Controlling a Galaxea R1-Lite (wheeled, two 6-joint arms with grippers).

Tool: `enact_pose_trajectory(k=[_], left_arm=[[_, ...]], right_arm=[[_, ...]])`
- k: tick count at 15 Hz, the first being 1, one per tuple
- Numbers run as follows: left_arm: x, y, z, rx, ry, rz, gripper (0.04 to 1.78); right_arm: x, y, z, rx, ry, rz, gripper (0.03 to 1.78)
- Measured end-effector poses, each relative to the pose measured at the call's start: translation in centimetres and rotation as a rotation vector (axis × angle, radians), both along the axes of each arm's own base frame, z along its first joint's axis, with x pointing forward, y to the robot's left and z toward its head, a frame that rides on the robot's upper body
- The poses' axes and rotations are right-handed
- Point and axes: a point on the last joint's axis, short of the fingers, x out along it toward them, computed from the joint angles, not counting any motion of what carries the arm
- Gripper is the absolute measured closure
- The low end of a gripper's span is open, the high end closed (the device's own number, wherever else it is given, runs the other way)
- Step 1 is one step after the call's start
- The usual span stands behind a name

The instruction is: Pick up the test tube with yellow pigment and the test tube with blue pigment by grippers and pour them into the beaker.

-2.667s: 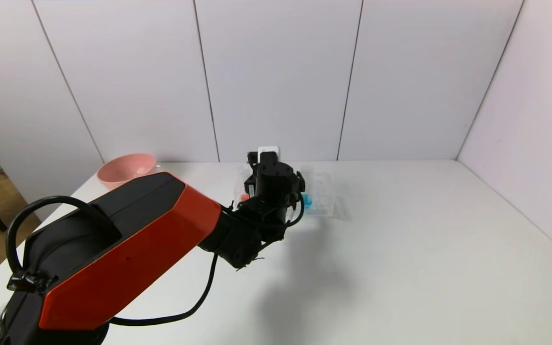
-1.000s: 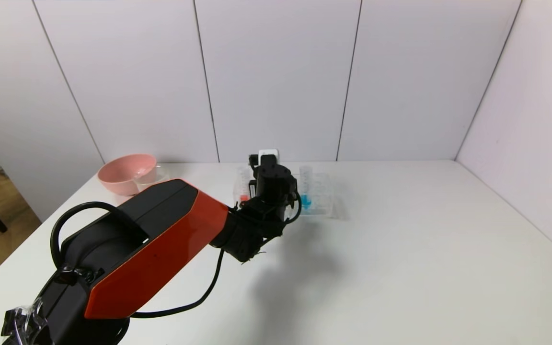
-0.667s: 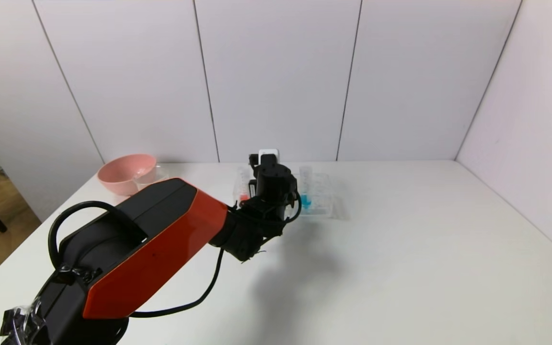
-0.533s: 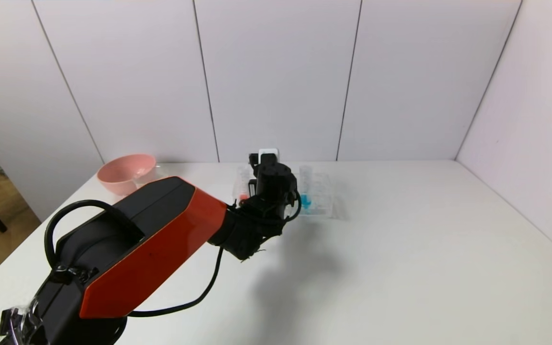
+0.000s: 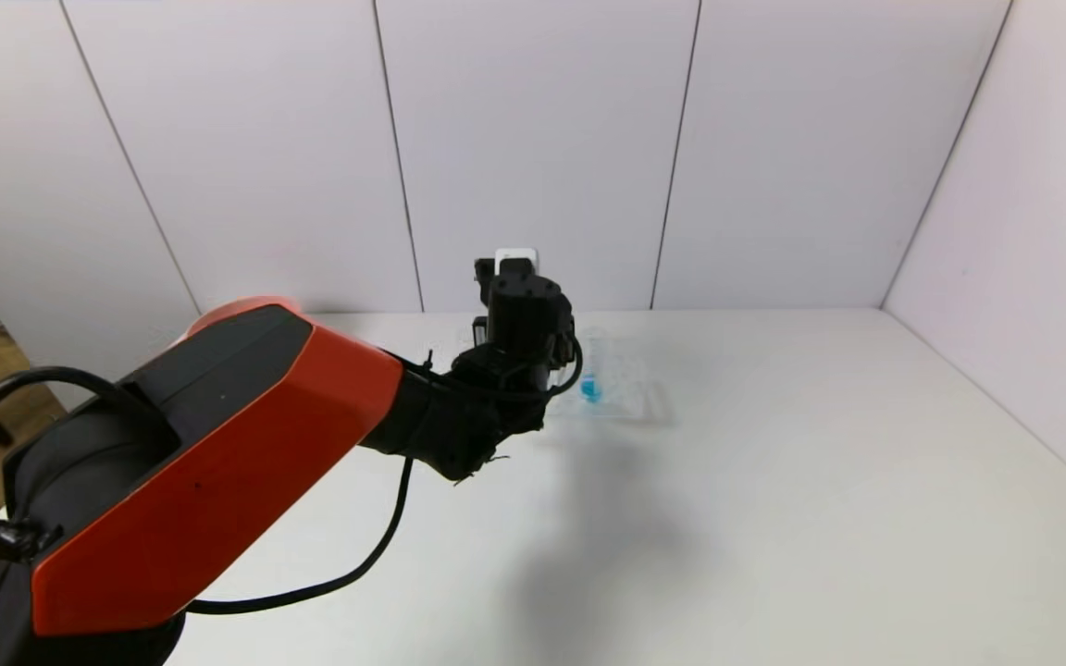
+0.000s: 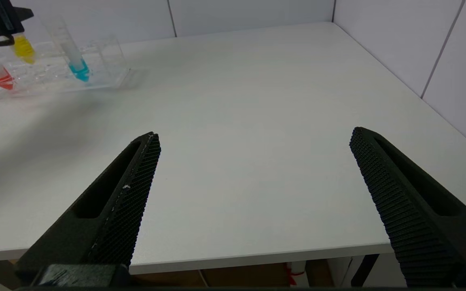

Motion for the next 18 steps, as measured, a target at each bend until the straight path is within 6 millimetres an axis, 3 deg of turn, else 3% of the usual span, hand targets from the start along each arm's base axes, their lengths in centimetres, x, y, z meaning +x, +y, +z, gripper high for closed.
enact_pose_trajectory(k=[5, 11, 14, 18], left_arm=[[-2.4, -0.8, 3.5, 0.006, -0.041, -0.042, 1.28], [-4.1, -0.7, 6.3, 0.003, -0.071, -0.023, 1.28], [-4.9, 0.3, 7.7, 0.007, -0.081, -0.015, 1.28], [-4.7, 4.2, 9.1, 0.019, -0.083, 0.051, 1.28]], right_arm=[[0.0, 0.0, 0.0, 0.0, 0.0, 0.0, 0.1], [0.0, 0.0, 0.0, 0.0, 0.0, 0.0, 0.1], [0.0, 0.0, 0.0, 0.0, 0.0, 0.0, 0.1], [0.0, 0.0, 0.0, 0.0, 0.0, 0.0, 0.1]])
